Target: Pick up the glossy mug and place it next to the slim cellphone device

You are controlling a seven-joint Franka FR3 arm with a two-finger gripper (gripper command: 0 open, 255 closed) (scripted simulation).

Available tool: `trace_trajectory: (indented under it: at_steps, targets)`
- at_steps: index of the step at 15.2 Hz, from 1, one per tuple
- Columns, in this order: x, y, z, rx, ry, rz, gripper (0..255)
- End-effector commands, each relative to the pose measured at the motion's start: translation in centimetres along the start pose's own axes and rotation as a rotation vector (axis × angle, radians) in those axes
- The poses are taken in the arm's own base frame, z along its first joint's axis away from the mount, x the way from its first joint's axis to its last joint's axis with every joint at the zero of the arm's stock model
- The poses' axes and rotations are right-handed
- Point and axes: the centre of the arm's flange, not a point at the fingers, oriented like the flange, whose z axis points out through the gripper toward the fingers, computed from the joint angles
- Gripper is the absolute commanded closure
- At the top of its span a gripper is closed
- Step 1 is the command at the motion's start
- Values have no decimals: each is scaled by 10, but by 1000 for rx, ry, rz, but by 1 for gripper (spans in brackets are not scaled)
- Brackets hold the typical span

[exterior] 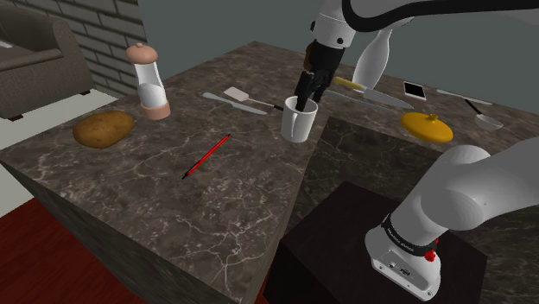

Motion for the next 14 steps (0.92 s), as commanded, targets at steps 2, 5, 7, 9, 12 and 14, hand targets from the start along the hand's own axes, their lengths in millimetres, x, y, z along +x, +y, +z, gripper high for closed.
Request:
trace_trajectory:
  at_steps: [2,5,7,9,12,14]
  targets:
    - [0,0,0,0,0,0,0]
    - [0,0,0,0,0,0,255]
    - [0,0,0,0,0,0,255]
    - [0,0,0,0,0,0,255]
    - [0,0,0,0,0,0,255]
    - [1,-1,-10,0,0,0,255]
